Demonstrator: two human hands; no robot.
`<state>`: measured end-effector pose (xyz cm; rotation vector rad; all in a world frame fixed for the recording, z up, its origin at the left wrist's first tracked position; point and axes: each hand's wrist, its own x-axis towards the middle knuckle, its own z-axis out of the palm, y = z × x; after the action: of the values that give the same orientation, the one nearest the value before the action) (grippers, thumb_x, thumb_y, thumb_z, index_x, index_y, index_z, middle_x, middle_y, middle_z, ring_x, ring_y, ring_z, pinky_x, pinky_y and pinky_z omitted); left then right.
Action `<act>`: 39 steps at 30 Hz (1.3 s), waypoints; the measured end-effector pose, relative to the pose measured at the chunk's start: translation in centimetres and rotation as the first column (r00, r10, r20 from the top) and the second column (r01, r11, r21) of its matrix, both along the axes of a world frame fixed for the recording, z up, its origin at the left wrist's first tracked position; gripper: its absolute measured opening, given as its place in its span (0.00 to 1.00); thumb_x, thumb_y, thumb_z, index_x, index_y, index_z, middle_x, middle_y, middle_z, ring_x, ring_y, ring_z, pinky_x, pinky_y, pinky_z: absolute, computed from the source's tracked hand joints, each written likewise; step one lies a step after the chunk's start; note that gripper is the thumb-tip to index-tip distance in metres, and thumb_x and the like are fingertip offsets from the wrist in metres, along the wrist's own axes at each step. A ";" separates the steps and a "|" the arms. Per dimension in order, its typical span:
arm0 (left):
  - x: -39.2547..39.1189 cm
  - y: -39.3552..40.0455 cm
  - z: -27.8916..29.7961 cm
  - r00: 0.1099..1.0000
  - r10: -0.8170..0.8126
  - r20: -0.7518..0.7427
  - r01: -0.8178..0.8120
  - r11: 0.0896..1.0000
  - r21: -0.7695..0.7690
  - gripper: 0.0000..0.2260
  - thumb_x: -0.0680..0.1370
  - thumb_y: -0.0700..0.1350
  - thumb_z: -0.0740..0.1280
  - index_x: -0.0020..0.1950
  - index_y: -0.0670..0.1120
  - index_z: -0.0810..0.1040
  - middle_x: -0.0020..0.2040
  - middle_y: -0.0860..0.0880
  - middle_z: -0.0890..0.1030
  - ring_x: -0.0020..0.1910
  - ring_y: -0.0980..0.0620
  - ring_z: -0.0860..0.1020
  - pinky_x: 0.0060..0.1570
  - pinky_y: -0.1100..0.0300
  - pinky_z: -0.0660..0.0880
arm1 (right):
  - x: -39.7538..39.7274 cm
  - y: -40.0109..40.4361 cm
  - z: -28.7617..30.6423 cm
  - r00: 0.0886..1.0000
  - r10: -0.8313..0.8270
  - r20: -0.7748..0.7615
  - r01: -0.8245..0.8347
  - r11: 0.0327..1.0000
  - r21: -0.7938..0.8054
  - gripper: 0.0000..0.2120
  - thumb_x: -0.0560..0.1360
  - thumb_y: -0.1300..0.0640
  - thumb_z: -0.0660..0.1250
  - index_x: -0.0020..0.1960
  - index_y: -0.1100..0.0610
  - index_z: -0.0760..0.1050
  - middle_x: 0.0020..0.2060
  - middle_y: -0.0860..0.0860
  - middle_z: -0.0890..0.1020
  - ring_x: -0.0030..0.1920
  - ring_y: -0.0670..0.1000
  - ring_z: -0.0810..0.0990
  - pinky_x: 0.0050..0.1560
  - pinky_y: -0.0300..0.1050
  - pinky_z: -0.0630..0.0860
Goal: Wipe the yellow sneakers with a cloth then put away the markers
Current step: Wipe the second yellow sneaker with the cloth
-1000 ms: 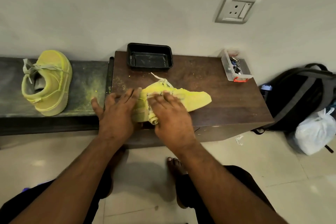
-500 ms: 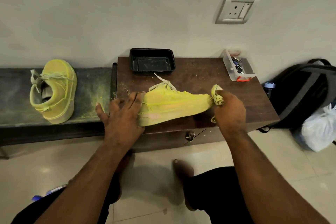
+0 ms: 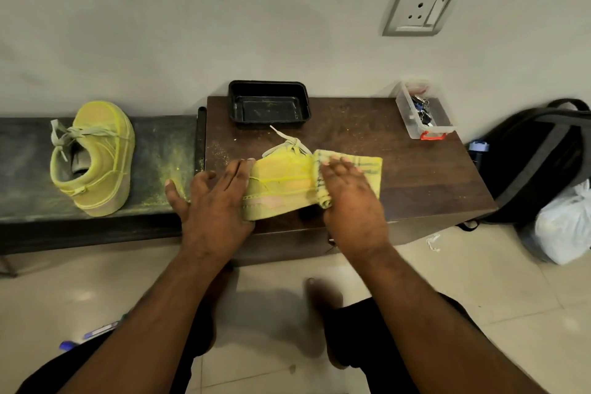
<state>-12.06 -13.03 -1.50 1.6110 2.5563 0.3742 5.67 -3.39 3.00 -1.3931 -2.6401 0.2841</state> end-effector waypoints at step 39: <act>1.3 0.1 0.0 0.962 -0.060 -0.268 0.100 0.985 0.142 0.43 0.63 0.52 0.78 0.73 0.56 0.60 0.69 0.58 0.64 0.63 0.42 0.68 0.63 0.30 0.51 | 4.1 2.3 1.6 0.971 -0.229 0.068 0.230 0.973 -0.009 0.29 0.73 0.70 0.60 0.73 0.58 0.63 0.72 0.55 0.68 0.70 0.56 0.68 0.66 0.48 0.68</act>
<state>-10.76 -12.93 -1.55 1.9328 2.6972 0.3828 9.74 -1.06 4.57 -1.7228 -2.4984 0.2360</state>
